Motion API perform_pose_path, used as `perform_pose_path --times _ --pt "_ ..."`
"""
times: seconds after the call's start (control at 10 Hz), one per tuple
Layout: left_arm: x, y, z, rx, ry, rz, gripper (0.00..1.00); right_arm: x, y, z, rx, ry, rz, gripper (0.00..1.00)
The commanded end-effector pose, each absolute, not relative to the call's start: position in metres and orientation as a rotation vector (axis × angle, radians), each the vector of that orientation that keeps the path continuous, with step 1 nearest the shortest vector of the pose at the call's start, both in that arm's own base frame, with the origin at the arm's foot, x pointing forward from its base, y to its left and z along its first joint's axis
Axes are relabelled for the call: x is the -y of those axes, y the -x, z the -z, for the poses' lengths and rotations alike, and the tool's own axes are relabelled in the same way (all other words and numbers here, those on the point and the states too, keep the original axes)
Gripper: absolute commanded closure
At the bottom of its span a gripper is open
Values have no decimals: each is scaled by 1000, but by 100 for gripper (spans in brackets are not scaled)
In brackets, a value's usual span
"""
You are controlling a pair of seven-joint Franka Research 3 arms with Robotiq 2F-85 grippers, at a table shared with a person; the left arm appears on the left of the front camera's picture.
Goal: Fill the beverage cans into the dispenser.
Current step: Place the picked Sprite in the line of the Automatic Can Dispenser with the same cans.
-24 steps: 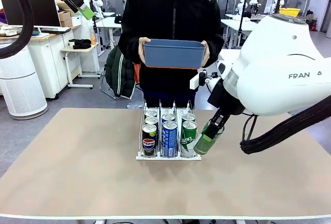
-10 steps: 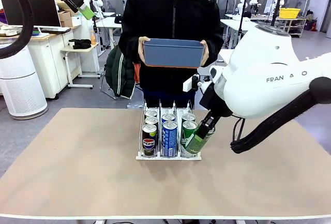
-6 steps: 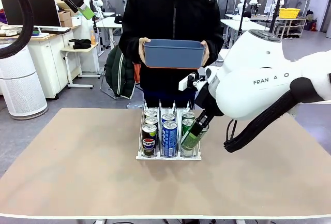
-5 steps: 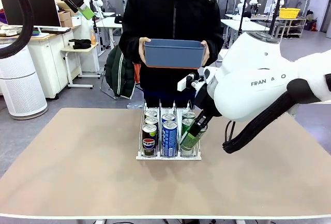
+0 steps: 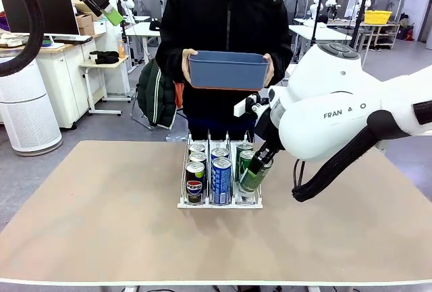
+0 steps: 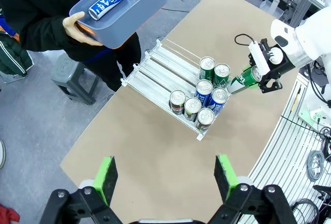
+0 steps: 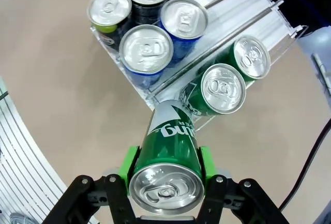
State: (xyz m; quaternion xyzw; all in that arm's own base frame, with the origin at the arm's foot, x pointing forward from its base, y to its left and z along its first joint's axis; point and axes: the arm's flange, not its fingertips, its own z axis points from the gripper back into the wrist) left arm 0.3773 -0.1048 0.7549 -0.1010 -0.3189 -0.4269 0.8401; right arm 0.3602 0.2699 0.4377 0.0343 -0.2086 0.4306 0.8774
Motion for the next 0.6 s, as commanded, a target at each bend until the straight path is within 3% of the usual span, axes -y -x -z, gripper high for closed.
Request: perform_pose_path --times 0.0,0.5 --pt "104 -377 -754 672 216 905 0 -278 -381 -439 509 -27 -859 42" --pt "104 -377 -754 672 216 905 0 -283 -399 -420 467 -46 -887 42"
